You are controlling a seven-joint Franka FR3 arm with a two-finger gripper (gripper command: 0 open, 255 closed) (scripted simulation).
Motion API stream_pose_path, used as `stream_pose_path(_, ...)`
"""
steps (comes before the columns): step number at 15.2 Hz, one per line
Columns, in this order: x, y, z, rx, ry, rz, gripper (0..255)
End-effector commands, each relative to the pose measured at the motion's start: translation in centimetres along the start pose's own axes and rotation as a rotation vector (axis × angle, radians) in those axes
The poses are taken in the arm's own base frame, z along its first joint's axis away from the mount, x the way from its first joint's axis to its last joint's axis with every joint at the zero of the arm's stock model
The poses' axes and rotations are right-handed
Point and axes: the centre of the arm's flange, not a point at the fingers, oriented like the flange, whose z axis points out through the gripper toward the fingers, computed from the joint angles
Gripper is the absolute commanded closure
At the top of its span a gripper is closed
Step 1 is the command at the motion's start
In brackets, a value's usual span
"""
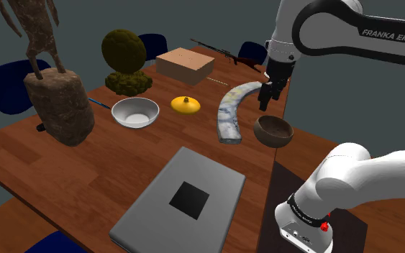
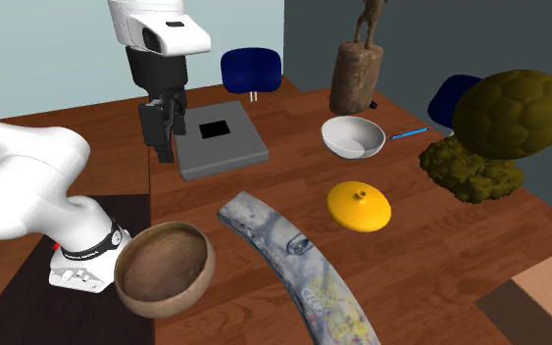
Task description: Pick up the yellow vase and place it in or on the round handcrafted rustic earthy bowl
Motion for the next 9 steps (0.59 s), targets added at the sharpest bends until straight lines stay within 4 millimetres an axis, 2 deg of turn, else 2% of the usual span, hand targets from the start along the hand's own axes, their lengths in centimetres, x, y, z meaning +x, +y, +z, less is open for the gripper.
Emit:
stream_pose_path(1,0.0,0.0,0.0,0.0,0.0,0.0,0)
stream_pose_path(9,10.1,-0.4,2.4,0.018,0.013,0.0,0)
